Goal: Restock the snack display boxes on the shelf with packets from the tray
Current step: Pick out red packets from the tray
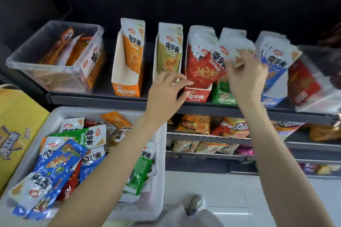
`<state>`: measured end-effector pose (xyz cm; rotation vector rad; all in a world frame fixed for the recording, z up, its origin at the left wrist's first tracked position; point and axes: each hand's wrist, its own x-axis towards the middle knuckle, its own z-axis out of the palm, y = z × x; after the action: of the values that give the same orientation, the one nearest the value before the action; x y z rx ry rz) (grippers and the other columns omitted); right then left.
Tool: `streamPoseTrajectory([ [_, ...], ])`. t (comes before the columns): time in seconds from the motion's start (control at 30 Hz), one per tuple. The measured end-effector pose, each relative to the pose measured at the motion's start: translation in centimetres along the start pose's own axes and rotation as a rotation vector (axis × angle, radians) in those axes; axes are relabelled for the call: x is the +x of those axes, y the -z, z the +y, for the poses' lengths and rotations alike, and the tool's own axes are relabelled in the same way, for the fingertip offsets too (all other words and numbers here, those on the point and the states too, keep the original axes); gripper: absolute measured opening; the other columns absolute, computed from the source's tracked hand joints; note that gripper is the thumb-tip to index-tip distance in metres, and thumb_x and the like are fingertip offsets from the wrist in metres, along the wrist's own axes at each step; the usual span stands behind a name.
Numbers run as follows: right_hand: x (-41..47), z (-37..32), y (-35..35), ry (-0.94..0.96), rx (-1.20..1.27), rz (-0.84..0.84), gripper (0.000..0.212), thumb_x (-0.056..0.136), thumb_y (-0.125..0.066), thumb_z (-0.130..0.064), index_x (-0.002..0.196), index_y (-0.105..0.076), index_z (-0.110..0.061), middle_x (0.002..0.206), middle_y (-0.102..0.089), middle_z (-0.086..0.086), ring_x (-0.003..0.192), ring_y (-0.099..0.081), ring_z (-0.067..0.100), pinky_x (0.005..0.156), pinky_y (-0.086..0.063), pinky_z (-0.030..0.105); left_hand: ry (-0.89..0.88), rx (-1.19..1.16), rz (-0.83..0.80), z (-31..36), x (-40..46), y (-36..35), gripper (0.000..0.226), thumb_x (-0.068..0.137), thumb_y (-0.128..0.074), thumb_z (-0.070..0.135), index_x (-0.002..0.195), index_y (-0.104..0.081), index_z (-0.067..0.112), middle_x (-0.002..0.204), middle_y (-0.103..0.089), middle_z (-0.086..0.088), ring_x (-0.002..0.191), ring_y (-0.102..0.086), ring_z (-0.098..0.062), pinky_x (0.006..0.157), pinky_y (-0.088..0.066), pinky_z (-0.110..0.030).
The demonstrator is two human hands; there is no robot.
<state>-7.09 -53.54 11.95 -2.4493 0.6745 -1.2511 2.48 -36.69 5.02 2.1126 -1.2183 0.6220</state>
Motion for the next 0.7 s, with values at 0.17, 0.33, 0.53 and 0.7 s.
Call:
streamPoseTrajectory([
  [0.17, 1.0, -0.3, -2.4, 0.035, -0.150, -0.200, 0.027, 0.091, -0.058, -0.023, 0.115, -0.058, -0.009, 0.100, -0.067, 0.010, 0.083, -0.064, 0.028, 0.064, -0.033, 0.024, 0.044, 0.029, -0.076, -0.1, 0.4, -1.1, 0.015, 0.083, -0.067, 0.027, 0.097, -0.071, 0.023, 0.106, -0.062, 0.002, 0.102, -0.047, -0.020, 0.085, -0.043, -0.037],
  [0.33, 0.7, 0.2, -3.3, -0.082, -0.142, -0.180, 0.035, 0.091, -0.060, -0.030, 0.115, -0.044, -0.011, 0.087, -0.065, 0.005, 0.074, -0.061, 0.022, 0.062, -0.029, 0.025, 0.057, 0.014, -0.118, -0.1, 0.5, -0.8, 0.016, 0.084, -0.067, 0.023, 0.100, -0.071, 0.022, 0.111, -0.062, 0.001, 0.108, -0.050, -0.024, 0.088, -0.042, -0.037],
  [0.53, -1.1, 0.9, -3.9, -0.158, 0.090, -0.115, 0.031, 0.088, -0.067, -0.020, 0.109, -0.051, -0.004, 0.080, -0.062, 0.003, 0.068, -0.059, 0.019, 0.062, -0.038, 0.023, 0.068, 0.004, -0.185, 0.0, 0.2, -0.4, 0.023, 0.085, -0.065, 0.022, 0.108, -0.069, 0.022, 0.119, -0.060, 0.001, 0.115, -0.049, -0.024, 0.092, -0.042, -0.040],
  [0.7, -1.4, 0.9, -4.7, -0.169, 0.100, -0.100, 0.035, 0.085, -0.071, -0.021, 0.107, -0.051, -0.003, 0.080, -0.063, 0.003, 0.068, -0.062, 0.022, 0.065, -0.051, 0.034, 0.061, -0.005, -0.249, -0.1, 0.0, -0.1, 0.028, 0.087, -0.064, 0.023, 0.115, -0.067, 0.022, 0.125, -0.057, 0.000, 0.121, -0.046, -0.024, 0.096, -0.040, -0.042],
])
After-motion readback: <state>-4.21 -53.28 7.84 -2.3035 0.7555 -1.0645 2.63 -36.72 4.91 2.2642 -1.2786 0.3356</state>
